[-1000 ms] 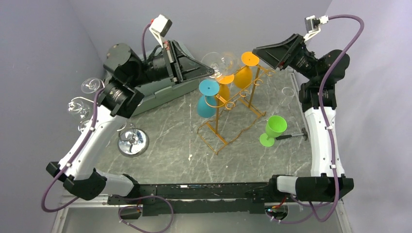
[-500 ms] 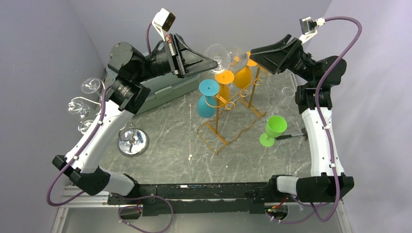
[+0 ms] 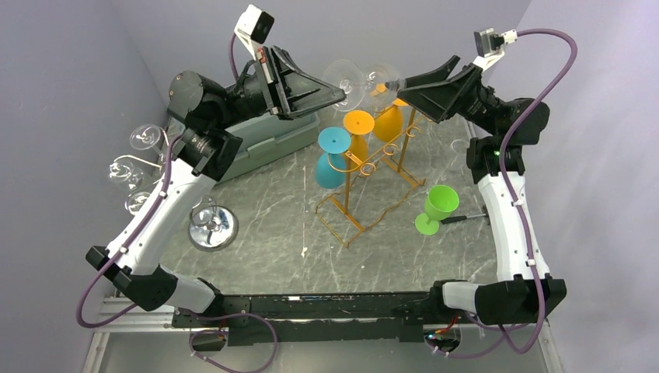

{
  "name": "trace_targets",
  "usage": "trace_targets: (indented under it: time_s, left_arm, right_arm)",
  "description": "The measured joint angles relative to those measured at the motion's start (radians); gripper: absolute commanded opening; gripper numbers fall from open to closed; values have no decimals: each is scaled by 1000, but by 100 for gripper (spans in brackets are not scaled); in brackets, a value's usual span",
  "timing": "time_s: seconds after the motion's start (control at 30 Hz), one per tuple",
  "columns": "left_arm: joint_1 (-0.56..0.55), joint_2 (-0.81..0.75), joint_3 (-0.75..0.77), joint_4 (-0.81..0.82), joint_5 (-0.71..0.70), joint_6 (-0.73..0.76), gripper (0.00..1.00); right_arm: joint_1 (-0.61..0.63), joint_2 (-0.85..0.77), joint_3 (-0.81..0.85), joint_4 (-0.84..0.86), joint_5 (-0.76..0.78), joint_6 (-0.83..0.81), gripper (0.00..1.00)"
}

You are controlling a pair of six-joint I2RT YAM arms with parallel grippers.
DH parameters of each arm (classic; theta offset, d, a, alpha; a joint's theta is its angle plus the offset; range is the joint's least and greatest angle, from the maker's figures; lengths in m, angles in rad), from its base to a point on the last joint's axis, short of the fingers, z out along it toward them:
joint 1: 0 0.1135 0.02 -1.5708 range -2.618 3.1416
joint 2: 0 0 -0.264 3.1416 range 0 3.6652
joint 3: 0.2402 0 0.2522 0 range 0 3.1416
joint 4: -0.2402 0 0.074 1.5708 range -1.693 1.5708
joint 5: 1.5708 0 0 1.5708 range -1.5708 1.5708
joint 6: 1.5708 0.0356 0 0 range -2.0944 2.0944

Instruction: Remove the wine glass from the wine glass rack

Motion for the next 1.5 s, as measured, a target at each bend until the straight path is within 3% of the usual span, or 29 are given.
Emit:
trace_targets:
  time_s: [0.83,1.33,1.5]
  left_arm:
    - [0,19,-58,299,-18,-236,0]
    - [-46,67,-58,408,-71,-307,0]
    - [-51,66,-58,425,-81,-322,0]
  right_arm:
    - [96,29,-21,506,47,287,93]
    - [106,128,27,747,126,441,71]
    - [108,128,37,773,137,453,58]
